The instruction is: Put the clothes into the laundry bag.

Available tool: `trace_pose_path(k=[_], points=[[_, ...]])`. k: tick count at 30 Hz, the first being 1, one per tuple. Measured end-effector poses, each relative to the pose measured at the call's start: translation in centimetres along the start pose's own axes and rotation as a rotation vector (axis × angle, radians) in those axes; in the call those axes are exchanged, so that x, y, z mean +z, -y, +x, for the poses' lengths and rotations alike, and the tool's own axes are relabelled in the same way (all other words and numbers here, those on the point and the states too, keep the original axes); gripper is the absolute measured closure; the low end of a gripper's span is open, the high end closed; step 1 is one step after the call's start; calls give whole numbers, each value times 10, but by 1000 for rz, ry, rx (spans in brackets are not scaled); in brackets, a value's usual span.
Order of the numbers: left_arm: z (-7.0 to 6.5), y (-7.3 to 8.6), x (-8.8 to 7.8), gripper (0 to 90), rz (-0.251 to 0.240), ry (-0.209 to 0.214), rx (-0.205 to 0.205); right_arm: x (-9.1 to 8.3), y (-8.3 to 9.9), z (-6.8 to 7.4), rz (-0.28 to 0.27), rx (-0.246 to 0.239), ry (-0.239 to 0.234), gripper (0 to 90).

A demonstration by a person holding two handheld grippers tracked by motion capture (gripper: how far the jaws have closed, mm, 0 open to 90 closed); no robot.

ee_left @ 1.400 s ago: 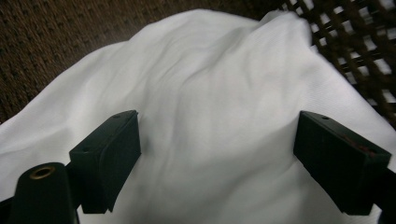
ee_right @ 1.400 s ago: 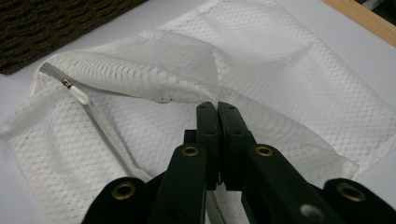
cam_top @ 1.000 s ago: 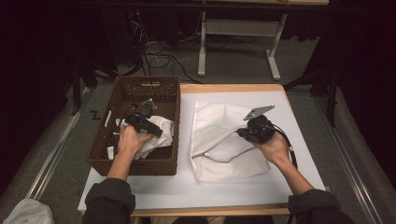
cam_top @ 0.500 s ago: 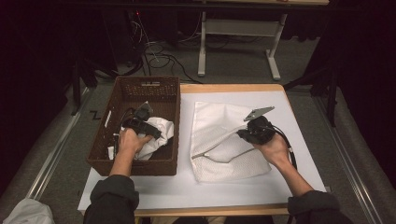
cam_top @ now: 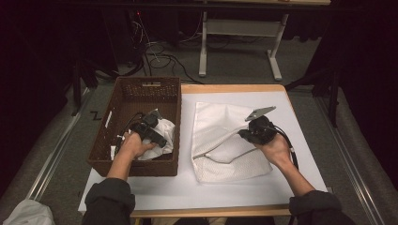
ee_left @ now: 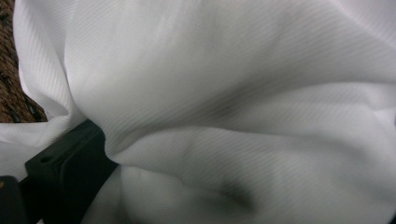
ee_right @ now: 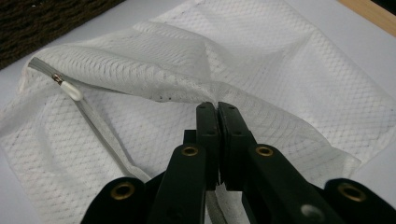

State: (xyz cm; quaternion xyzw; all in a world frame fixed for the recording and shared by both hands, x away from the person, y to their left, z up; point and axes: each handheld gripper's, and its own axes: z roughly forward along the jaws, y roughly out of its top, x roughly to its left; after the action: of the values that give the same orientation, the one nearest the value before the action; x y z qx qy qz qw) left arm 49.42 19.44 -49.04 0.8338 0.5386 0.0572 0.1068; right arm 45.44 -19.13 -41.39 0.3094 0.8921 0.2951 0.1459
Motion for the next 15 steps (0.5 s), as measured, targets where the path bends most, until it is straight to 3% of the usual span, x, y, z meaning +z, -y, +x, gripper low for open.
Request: trace_pose_path(k=[4,11,15], points=[[-7,-1,-3,62,12,-34,20,-1,-1,2,-11,2,1,890],[-12,-1,-11,289,5,-41,27,7,-7,-1,-21,41,-1,891],[-11,-2,-15,429,2,-56,22,7,-11,2,-29,29,0,890]])
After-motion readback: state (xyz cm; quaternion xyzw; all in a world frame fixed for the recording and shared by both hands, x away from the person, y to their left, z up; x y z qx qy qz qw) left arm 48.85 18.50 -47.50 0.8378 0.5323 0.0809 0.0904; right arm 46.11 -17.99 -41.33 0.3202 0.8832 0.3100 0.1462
